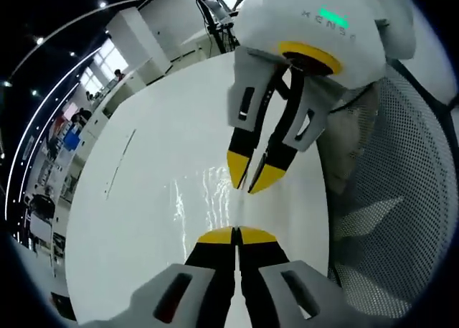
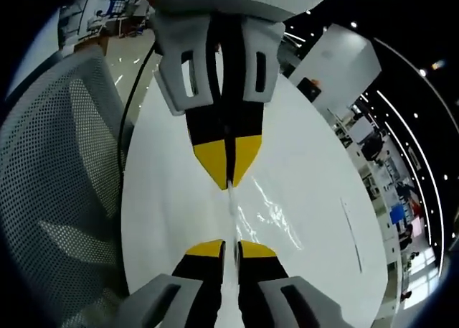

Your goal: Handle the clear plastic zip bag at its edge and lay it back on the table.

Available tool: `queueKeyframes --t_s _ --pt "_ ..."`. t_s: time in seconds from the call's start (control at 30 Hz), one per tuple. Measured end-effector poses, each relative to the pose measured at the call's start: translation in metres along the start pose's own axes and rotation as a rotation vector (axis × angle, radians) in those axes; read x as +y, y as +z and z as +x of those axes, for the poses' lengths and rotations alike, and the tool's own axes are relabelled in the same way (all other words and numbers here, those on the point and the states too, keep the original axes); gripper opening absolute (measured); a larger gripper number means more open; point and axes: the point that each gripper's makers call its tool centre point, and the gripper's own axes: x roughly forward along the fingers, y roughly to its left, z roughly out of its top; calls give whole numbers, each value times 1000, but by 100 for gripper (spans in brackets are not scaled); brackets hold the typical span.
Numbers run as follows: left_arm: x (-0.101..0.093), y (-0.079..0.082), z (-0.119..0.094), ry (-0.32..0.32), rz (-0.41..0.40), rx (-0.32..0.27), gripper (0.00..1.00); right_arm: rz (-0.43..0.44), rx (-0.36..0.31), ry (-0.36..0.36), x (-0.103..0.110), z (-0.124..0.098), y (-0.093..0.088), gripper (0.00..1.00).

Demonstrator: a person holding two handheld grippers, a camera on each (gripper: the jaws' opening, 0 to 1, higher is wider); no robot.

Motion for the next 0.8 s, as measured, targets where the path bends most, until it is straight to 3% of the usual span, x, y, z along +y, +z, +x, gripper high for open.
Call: queueKeyframes --t_s 0.27,0.8 --pt "2 1 -1 -5 7 3 0 -20 -52 11 -7 1 21 6" --pt "-2 -3 -1 -4 0 22 0 -65 -48 59 5 9 30 0"
